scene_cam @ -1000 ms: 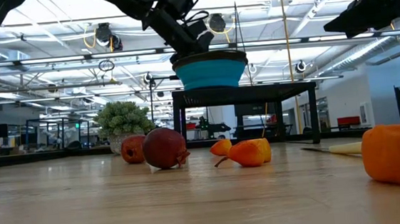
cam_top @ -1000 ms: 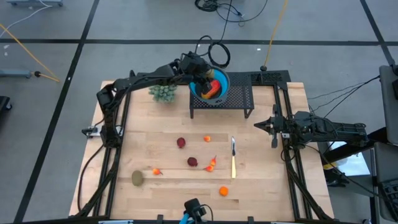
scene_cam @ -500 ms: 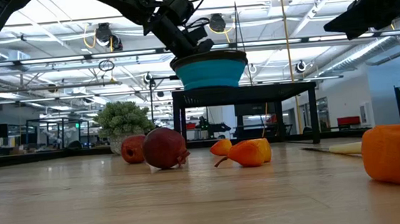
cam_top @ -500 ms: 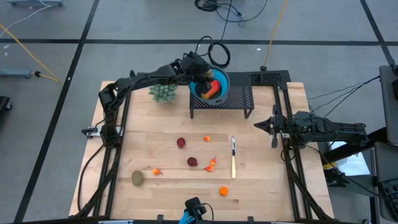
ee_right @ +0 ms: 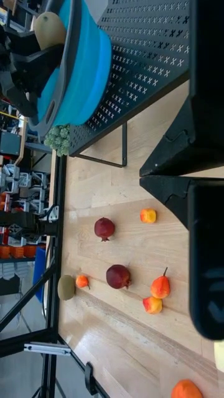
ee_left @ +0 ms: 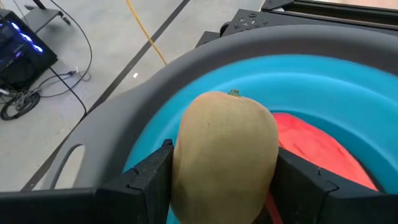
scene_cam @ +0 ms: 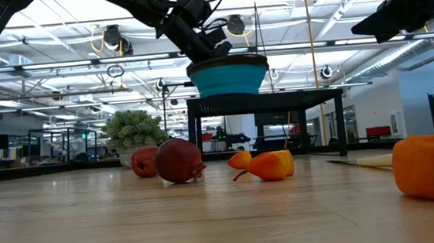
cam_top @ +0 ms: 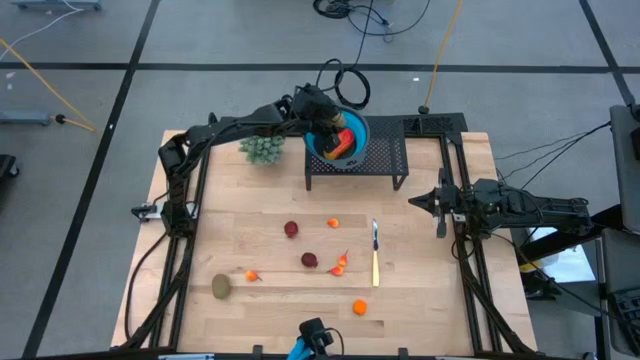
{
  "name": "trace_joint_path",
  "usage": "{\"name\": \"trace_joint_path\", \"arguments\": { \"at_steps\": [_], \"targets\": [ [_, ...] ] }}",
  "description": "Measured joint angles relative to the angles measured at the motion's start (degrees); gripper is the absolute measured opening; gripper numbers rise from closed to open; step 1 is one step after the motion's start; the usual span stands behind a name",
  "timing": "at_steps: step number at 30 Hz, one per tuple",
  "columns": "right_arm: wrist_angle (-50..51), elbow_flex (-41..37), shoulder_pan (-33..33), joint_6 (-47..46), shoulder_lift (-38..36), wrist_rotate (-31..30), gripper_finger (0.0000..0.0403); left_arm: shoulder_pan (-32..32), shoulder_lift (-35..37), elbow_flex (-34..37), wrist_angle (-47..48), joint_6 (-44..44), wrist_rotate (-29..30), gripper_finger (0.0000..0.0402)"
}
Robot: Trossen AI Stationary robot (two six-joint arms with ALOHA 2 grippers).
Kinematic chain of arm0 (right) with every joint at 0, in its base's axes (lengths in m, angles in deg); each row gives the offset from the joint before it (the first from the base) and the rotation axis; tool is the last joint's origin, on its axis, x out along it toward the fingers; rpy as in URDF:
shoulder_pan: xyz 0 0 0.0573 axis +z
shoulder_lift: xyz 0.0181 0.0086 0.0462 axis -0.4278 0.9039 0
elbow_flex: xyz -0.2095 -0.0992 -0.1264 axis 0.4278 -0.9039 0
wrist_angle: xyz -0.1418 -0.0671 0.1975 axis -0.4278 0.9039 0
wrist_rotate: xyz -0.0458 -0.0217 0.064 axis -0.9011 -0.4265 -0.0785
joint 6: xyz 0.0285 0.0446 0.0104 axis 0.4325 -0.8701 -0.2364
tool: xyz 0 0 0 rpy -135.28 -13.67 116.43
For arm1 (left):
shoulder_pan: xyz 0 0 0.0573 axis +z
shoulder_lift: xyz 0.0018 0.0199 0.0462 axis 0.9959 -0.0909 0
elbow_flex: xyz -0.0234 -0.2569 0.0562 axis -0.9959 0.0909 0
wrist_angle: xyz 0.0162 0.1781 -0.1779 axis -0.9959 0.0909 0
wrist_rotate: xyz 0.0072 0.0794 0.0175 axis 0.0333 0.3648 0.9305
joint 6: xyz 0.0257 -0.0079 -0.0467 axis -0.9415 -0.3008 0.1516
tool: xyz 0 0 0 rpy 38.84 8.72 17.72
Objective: Pick & Place Fruit
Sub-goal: Put the brown kiwi into the blue strainer bowl on the shelf
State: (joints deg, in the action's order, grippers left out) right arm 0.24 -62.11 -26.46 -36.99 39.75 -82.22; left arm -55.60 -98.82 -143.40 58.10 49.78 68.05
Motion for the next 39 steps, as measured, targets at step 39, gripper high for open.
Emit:
{"name": "trace_joint_path", "arguments": {
  "at_steps": [39],
  "targets": [
    [0.0,0.0,0.0,0.2,0.0,0.0,0.0000,-17.8,21.0,0.0,31.1,24.3,9.8,0.0227]
  ]
}}
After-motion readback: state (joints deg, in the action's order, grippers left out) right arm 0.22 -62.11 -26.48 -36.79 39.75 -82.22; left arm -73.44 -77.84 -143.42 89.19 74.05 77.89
